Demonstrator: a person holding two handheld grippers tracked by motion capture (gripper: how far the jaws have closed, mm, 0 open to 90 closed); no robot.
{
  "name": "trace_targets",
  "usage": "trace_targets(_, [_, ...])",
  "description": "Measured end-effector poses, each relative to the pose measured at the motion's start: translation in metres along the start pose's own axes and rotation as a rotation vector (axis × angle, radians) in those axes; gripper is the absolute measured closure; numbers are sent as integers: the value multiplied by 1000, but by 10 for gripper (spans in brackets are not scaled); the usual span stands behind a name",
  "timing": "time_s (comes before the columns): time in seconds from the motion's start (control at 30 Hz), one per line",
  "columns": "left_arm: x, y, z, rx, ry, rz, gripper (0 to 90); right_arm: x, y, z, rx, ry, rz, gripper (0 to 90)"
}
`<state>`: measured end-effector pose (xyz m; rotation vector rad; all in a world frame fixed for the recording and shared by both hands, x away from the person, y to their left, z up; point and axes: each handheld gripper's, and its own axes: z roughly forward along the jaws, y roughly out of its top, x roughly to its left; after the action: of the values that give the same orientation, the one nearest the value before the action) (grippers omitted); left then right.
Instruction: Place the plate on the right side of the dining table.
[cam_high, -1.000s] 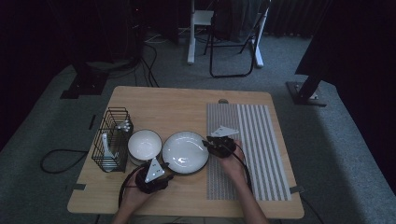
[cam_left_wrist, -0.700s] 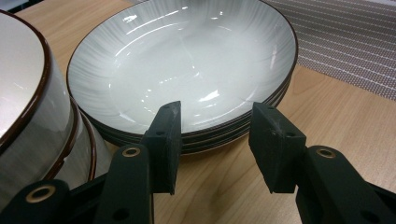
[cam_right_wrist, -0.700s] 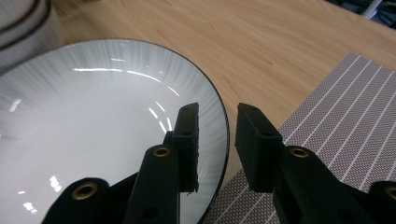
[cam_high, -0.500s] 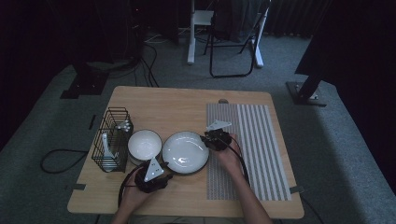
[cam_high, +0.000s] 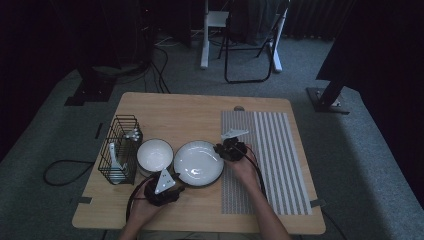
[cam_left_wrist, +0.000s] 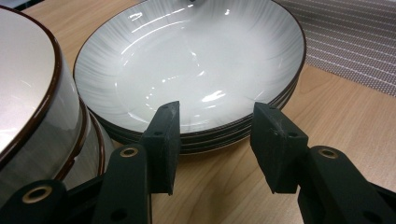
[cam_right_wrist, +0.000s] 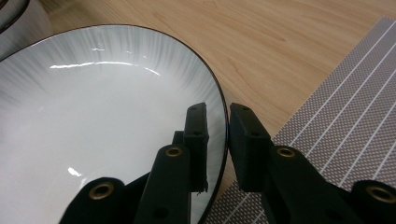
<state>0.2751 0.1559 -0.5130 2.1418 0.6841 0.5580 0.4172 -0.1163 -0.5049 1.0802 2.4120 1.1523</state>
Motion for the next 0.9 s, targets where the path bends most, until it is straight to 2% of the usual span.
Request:
trace_targets(0.03, [0, 0, 0, 1, 2, -1, 535, -2, 0, 0, -5, 14, 20, 786])
trace_targets(0.3, [0, 0, 1, 1, 9, -8, 535, -5, 1, 0, -2, 26, 71, 827])
trace_targets(0.53, [2, 1, 2, 0, 6, -20, 536, -14, 0, -1, 2, 70, 162, 865])
trace_targets(0.77, [2, 2, 4, 4, 8, -22, 532, -17, 0, -4, -8, 87, 181, 868])
trace_targets(0.9, [0, 4, 9, 12, 11, -15, 526, -18, 1, -11, -36, 64, 160, 867])
